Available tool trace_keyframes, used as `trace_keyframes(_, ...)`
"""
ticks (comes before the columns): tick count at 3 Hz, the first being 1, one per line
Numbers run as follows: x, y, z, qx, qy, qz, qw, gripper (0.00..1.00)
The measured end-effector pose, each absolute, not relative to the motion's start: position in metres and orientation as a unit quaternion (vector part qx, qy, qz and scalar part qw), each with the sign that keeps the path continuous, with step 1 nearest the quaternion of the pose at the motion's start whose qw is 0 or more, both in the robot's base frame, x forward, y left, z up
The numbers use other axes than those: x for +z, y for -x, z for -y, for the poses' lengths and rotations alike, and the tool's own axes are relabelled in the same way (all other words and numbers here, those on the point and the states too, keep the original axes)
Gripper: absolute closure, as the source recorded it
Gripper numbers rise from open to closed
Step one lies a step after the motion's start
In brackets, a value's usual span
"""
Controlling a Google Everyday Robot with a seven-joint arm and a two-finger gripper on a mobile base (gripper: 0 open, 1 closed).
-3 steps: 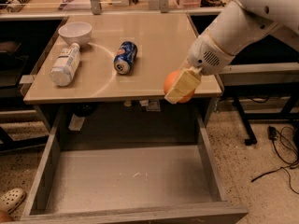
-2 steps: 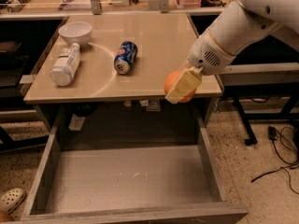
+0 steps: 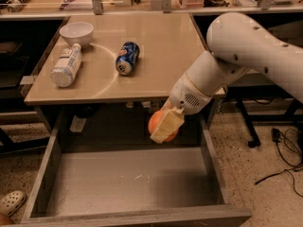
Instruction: Place orange into top drawer
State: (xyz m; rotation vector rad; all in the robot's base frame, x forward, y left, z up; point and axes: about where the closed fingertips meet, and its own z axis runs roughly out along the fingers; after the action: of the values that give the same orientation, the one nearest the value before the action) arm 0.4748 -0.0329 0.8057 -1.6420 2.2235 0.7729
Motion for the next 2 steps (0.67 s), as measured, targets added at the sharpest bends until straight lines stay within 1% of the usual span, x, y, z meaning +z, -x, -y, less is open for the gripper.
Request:
trace_keyframes(1, 0.7585, -0.4648, 0.0242, 0.287, 0.563, -0.77, 0.093, 1.0)
trace_keyframes(2, 0.7544, -0.4635, 0.024, 0.289, 0.562, -0.77, 0.089, 1.0)
